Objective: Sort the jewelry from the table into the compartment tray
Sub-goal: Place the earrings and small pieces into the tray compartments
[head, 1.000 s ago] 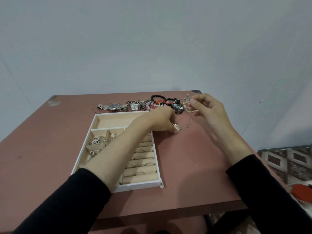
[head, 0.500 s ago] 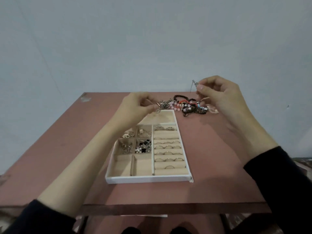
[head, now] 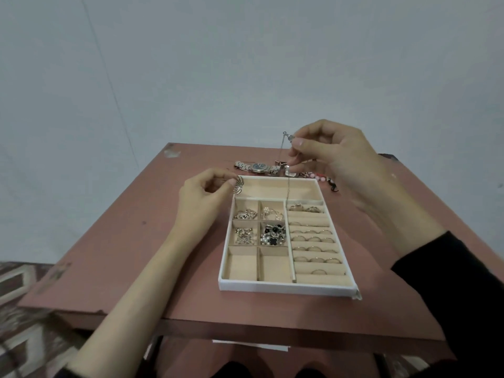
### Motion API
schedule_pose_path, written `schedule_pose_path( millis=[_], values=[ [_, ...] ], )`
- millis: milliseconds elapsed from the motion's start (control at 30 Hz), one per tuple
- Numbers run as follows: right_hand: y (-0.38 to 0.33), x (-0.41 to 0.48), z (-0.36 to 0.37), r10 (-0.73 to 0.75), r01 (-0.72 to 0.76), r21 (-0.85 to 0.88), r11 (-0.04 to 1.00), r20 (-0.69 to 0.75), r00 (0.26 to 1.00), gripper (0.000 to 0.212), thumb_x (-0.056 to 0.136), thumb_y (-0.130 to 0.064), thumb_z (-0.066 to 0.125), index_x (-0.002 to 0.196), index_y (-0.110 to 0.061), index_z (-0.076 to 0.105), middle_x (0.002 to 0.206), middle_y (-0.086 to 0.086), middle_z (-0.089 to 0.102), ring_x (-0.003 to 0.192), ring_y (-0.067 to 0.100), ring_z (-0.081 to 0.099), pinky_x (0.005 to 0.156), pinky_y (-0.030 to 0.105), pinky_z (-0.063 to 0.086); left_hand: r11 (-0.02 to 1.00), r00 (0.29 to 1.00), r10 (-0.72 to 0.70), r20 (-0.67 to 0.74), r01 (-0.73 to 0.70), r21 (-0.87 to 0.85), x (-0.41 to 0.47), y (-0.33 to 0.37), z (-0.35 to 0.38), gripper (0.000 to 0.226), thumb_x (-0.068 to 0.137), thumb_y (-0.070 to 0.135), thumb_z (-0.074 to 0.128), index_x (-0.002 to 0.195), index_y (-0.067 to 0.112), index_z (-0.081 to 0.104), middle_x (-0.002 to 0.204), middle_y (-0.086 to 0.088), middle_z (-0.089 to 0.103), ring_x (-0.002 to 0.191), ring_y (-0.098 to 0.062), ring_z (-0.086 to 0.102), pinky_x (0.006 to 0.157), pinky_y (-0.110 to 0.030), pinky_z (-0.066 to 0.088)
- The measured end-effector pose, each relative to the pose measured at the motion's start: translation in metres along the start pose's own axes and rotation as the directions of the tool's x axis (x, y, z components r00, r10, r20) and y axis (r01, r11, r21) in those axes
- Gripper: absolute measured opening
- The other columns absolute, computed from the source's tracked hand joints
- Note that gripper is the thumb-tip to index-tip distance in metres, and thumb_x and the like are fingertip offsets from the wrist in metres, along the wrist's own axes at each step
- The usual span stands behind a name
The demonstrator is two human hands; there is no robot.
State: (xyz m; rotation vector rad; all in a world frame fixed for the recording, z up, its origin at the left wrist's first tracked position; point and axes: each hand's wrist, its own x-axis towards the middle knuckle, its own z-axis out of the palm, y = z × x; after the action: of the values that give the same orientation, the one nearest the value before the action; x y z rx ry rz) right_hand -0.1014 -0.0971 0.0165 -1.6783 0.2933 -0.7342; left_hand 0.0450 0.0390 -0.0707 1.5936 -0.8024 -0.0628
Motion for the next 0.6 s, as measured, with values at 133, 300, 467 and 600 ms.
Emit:
schedule_pose_path(
  millis=[133,300,467,600],
  values=[
    [-0.005,0.003,0.006,0.001,-0.001,0.025,1.0,0.01,1.0,0.005,0.086,0.002,0.058,0.086,-0.002,0.059,0.072,0.013,0.059,0.061,0.019,0.061,0.068,0.031,0.058,1.0,0.999,-0.015,0.033,0.015,0.001,-0.002,0.001,0.002,0.018,0.083,0.012,0.066,0.076,0.029,0.067,0.06,0.013,0.063,0.06,0.002,0.055,0.064,-0.021,0.044],
    [0.001,0.004,0.015,0.031,-0.032,0.019,0.999,0.035,0.999,0.005,0.086,0.003,0.059,0.086,-0.003,0.058,0.074,0.016,0.059,0.063,0.022,0.061,0.065,0.033,0.059,1.0,0.998,-0.028,0.06,0.028,-0.003,-0.004,0.002,0.003,0.018,0.082,0.013,0.066,0.075,0.029,0.067,0.066,0.006,0.065,0.059,-0.001,0.055,0.067,-0.025,0.045],
    [0.018,0.001,0.017,0.074,-0.073,-0.049,0.996,0.027,0.997,0.006,0.085,0.003,0.061,0.083,-0.004,0.06,0.073,0.014,0.061,0.06,0.019,0.063,0.062,0.027,0.057,0.999,0.996,-0.039,0.075,0.039,0.004,-0.006,0.004,0.003,0.015,0.083,0.014,0.066,0.077,0.028,0.068,0.071,0.0,0.068,0.063,-0.004,0.056,0.068,-0.025,0.046],
    [0.03,-0.004,0.015,0.089,-0.076,-0.359,0.93,0.018,0.996,0.004,0.084,-0.007,0.065,0.081,-0.01,0.065,0.07,0.006,0.064,0.058,0.011,0.061,0.06,0.018,0.053,0.999,0.997,-0.042,0.068,0.042,0.006,-0.005,0.004,0.003,0.016,0.083,0.014,0.066,0.076,0.029,0.067,0.07,0.004,0.067,0.06,0.0,0.056,0.067,-0.022,0.044]
  ],
)
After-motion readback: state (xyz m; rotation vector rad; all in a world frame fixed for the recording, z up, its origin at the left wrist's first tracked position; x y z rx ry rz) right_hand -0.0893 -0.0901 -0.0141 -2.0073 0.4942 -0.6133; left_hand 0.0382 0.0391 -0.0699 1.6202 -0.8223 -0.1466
